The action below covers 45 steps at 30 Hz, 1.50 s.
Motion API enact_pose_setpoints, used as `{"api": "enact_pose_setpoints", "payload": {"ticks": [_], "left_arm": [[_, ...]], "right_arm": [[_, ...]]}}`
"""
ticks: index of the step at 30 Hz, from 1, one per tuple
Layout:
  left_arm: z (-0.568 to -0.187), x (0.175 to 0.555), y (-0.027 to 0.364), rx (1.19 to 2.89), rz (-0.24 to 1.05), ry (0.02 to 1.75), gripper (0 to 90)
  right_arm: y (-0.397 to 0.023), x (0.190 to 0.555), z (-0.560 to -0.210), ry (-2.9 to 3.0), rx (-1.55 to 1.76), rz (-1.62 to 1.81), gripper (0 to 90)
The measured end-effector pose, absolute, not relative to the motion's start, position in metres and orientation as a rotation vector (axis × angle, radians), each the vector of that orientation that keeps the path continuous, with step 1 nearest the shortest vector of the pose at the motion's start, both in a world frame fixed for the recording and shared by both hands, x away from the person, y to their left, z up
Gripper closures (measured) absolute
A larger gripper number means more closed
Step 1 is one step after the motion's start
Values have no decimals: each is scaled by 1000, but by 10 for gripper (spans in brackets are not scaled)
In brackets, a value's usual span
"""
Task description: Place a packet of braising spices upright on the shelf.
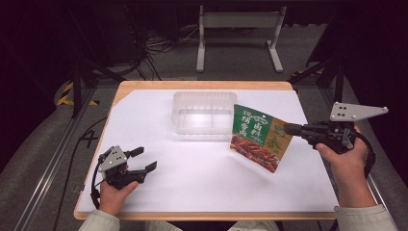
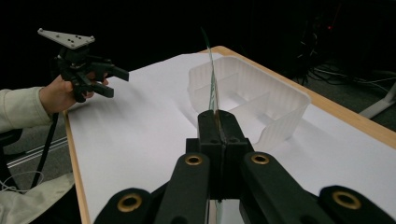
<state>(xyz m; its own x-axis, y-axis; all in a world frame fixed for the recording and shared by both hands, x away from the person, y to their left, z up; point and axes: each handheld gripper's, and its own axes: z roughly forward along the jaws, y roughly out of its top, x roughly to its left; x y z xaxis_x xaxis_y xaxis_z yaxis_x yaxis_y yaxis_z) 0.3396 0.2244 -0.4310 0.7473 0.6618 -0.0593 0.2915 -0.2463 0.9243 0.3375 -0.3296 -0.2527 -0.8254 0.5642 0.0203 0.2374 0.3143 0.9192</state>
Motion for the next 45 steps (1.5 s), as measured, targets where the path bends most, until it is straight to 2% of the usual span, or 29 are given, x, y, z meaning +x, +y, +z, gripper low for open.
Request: {"api": "enact_pose_setpoints", "payload": {"ticks": [24,45], "left_arm": [[-431,336,228,1826,424,752,254],[-432,327,239,1802,432,785,253]], "right_arm": [[-322,358,-202,2215,697,1546,900],[-272,409,-183,2195,695,1587,900]]}}
